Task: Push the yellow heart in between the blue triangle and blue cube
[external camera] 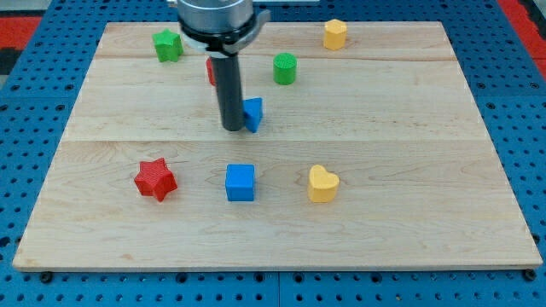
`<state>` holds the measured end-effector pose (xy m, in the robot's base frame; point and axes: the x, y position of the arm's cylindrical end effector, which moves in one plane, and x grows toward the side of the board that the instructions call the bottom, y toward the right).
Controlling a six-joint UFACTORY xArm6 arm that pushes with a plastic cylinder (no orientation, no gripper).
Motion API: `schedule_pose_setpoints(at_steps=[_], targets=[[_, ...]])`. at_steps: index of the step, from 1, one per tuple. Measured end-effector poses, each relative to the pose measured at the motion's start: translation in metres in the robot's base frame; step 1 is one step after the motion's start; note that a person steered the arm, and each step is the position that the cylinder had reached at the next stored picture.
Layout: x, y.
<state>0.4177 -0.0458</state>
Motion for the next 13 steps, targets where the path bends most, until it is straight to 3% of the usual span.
schedule_pose_setpoints(at_steps=[1,4,5,6,9,13], targets=[[0.026,0.004],[0.058,0.156],[0.090,0.189],[0.125,0.179],[0.110,0.084],[0.069,0.108]])
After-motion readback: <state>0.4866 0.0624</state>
